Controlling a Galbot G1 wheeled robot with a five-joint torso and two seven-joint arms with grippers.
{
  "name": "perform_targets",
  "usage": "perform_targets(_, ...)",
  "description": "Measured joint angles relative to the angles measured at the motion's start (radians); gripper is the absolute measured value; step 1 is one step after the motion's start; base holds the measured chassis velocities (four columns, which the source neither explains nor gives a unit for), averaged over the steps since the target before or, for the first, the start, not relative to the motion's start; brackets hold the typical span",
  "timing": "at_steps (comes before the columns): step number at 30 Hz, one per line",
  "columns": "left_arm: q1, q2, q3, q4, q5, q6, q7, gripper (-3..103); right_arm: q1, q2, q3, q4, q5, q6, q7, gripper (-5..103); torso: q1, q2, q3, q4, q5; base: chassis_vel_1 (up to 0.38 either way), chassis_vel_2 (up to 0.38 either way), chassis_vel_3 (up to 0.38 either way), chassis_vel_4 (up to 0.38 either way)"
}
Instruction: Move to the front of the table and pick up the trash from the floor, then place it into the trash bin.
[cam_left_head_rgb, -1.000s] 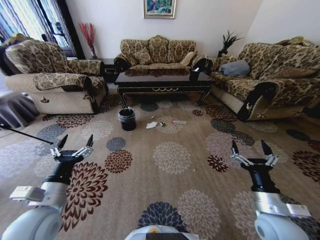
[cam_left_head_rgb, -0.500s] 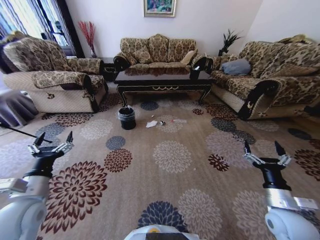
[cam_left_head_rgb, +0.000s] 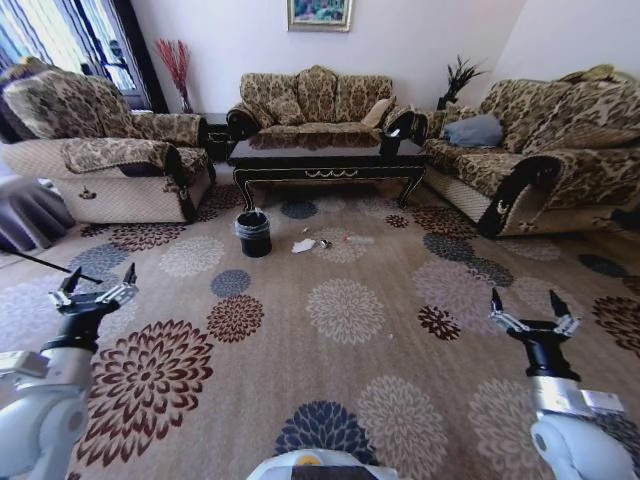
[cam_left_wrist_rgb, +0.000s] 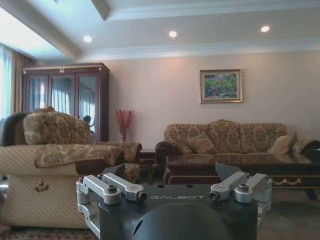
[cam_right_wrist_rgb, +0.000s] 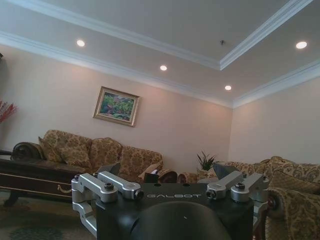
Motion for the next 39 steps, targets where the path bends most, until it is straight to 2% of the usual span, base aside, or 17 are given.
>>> perform_targets(3,0.013,-0.013,0.041,-0.037,-0.049,0.009,0.008,100,-0.02,0.009,-0.034,0.051,0.055,-0.007,-0.004,100,-0.005,-0.014,-0.01,-0.0002,0.0002,0.0,0.0,0.0,0.0)
perform_targets(12,0.027,-0.03,0.104,-0.082,-0.037,-0.003,0.039,100,-0.03,0.02,-0.053,0.114,0.054,-0.012,-0.034,100,-0.015,-0.05,-0.035,-0.0003,-0.0001,0.0,0.0,0.0,0.0)
perform_targets(21,0.05,-0.044,0.086,-0.149,-0.037,0.002,0.035,100,-0.026,0.03,-0.054,0.123,0.024,-0.005,-0.035,100,-0.026,-0.087,-0.061,-0.0002,0.0,0.0,0.0,0.0,0.0)
perform_targets(26,0.055,-0.052,0.089,-0.151,-0.022,0.0,0.035,100,-0.028,0.039,-0.062,0.124,0.021,-0.01,-0.004,100,-0.032,-0.106,-0.073,-0.0002,-0.0001,0.0,0.0,0.0,0.0)
perform_targets(39,0.076,-0.079,0.109,-0.151,0.039,-0.009,0.035,100,-0.033,0.049,-0.051,0.121,0.008,0.012,-0.028,100,-0.041,-0.154,-0.113,-0.0003,-0.0001,0.0,0.0,0.0,0.0)
